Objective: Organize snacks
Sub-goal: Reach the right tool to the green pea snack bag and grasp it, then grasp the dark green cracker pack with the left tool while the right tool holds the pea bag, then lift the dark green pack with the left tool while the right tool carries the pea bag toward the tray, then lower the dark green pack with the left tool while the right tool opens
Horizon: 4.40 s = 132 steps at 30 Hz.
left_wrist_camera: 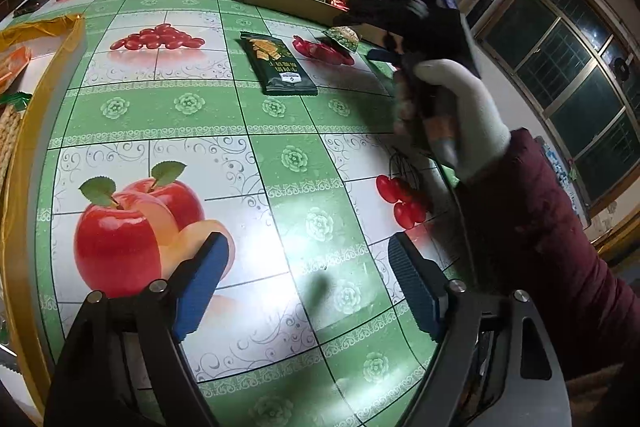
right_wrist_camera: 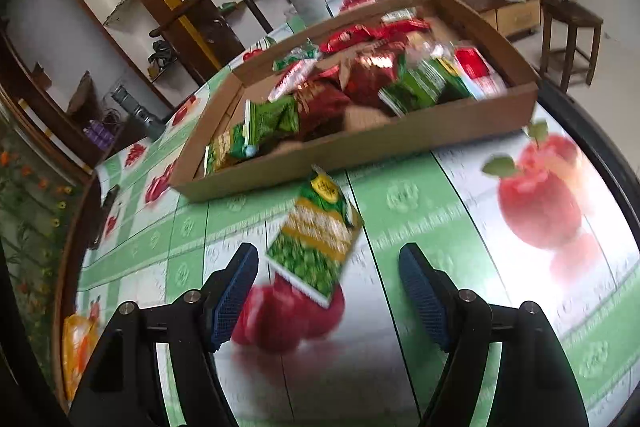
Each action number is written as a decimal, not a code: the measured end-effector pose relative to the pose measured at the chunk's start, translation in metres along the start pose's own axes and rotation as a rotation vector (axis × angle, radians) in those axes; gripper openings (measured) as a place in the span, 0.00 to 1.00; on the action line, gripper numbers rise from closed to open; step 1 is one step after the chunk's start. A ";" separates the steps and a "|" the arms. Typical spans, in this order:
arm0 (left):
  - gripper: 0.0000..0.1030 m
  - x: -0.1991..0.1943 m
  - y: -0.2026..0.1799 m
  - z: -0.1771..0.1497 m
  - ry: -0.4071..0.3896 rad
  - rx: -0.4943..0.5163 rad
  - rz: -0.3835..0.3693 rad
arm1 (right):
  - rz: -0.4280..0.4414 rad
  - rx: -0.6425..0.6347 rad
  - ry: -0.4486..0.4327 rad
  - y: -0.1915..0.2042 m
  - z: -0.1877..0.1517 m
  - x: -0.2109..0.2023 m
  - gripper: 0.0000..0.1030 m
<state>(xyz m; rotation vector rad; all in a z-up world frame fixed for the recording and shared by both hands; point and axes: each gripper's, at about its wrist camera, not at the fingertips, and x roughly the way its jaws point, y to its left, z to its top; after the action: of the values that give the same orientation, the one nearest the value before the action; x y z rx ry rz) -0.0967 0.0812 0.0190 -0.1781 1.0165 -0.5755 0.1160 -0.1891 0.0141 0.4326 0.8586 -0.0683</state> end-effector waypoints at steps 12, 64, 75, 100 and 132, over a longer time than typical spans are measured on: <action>0.90 0.000 0.001 -0.004 -0.021 -0.016 -0.039 | -0.026 -0.119 0.023 0.007 -0.012 -0.001 0.13; 0.64 0.125 -0.035 0.138 0.045 0.241 0.317 | 0.086 -0.124 0.049 -0.023 -0.054 -0.049 0.39; 0.41 0.090 -0.043 0.123 0.010 0.274 0.279 | 0.126 -0.132 0.066 -0.019 -0.057 -0.048 0.38; 0.41 -0.037 -0.010 0.050 -0.210 0.065 0.193 | 0.139 -0.191 -0.046 -0.009 -0.068 -0.065 0.38; 0.41 -0.115 0.019 0.006 -0.381 0.010 0.247 | 0.323 -0.321 -0.037 0.074 -0.162 -0.165 0.38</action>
<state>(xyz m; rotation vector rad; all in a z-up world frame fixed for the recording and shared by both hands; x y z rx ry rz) -0.1300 0.1570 0.1010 -0.1442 0.6523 -0.3051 -0.0923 -0.0762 0.0697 0.2628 0.7376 0.3544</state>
